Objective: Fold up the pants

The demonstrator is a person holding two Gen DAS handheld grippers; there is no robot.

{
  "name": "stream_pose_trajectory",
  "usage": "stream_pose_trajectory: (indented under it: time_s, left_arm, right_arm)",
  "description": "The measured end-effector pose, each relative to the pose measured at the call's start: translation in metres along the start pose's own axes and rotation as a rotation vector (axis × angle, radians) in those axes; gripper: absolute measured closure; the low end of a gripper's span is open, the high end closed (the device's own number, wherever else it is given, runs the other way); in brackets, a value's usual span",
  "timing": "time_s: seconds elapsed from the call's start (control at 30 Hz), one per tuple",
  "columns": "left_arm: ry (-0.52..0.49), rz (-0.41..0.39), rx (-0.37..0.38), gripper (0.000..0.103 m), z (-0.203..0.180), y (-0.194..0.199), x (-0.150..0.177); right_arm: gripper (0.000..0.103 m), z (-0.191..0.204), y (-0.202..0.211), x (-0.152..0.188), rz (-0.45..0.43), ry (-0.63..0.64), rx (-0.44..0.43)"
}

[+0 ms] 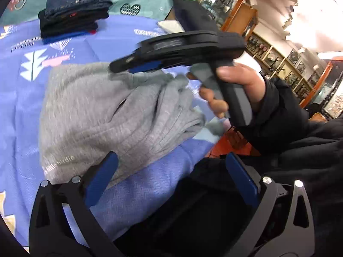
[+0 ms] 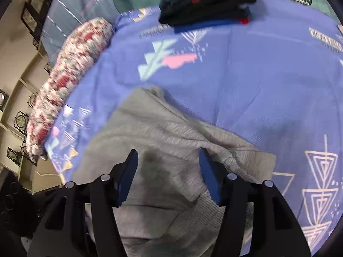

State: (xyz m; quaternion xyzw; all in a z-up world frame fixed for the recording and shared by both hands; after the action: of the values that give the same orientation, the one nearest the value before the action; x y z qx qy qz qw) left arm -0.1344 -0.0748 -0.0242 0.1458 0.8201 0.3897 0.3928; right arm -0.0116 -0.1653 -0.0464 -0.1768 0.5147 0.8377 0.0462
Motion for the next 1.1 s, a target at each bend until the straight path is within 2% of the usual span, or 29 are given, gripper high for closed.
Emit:
stream_pose_trajectory:
  time_s: [0.03, 0.07, 0.13, 0.17, 0.23, 0.3, 0.37, 0.43, 0.53, 0.6, 0.77, 0.93, 0.97, 1.0, 1.07, 1.1]
  left_arm:
    - [-0.006, -0.024, -0.007, 0.002, 0.001, 0.010, -0.003]
    - [-0.008, -0.056, -0.022, 0.002, 0.002, 0.020, -0.008]
    - [0.031, -0.119, -0.026, 0.002, 0.025, 0.045, -0.016]
    - [0.075, -0.140, -0.016, 0.002, 0.041, 0.055, -0.018]
    - [0.192, -0.137, 0.013, 0.002, 0.085, 0.063, -0.020]
    - [0.322, -0.081, 0.043, 0.002, 0.129, 0.051, -0.020]
    - [0.383, -0.018, 0.088, 0.002, 0.152, 0.029, -0.023]
    - [0.378, 0.044, 0.123, 0.002, 0.157, 0.008, -0.031]
    - [0.336, 0.123, 0.151, 0.002, 0.147, -0.021, -0.049]
    - [0.334, 0.187, 0.127, 0.002, 0.144, -0.043, -0.055]
    - [0.352, 0.245, 0.107, 0.002, 0.145, -0.056, -0.063]
    - [0.341, 0.215, 0.098, 0.002, 0.140, -0.057, -0.056]
    - [0.345, 0.210, 0.096, 0.006, 0.136, -0.059, -0.058]
    - [0.347, 0.202, 0.093, 0.008, 0.134, -0.059, -0.058]
    - [0.344, 0.174, 0.089, 0.015, 0.131, -0.058, -0.062]
    - [0.346, 0.154, 0.101, 0.019, 0.131, -0.055, -0.063]
  right_arm:
    - [0.032, 0.002, 0.017, 0.003, -0.039, 0.005, -0.029]
    - [0.018, 0.002, 0.033, 0.005, -0.080, 0.003, -0.030]
    - [0.001, -0.012, 0.066, 0.016, -0.163, -0.029, 0.015]
    - [0.001, -0.022, 0.080, 0.024, -0.189, -0.055, 0.023]
    - [0.001, -0.049, 0.094, 0.045, -0.175, -0.138, 0.001]
    - [0.001, -0.070, 0.088, 0.062, -0.120, -0.194, -0.053]
    - [0.001, -0.081, 0.067, 0.077, -0.045, -0.223, -0.109]
    - [0.001, -0.083, 0.038, 0.085, 0.047, -0.268, -0.209]
    - [0.001, -0.079, 0.016, 0.079, 0.081, -0.298, -0.322]
    - [0.001, -0.071, 0.006, 0.066, 0.104, -0.275, -0.404]
    - [0.001, -0.063, -0.013, 0.042, 0.178, -0.273, -0.385]
    - [0.001, -0.054, -0.007, 0.050, 0.195, -0.197, -0.406]
    - [0.002, -0.054, -0.005, 0.052, 0.191, -0.187, -0.410]
    - [0.005, -0.052, -0.006, 0.053, 0.184, -0.182, -0.407]
    - [0.019, -0.056, -0.003, 0.055, 0.155, -0.195, -0.411]
    - [0.024, -0.057, 0.000, 0.056, 0.134, -0.208, -0.418]
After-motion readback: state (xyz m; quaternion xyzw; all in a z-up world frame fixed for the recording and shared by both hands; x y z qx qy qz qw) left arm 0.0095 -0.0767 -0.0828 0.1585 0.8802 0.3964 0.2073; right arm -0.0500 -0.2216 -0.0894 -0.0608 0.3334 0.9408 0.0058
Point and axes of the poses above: each gripper's, at about its wrist camera, not at the fingertips, and y roughly against the way its jaws point, z to its left, x to its underside, the point moved 6 cm from there along -y, roughly the way its jaws point, and after that the axes turned 12 degrees about z, right-handed, at the moved point
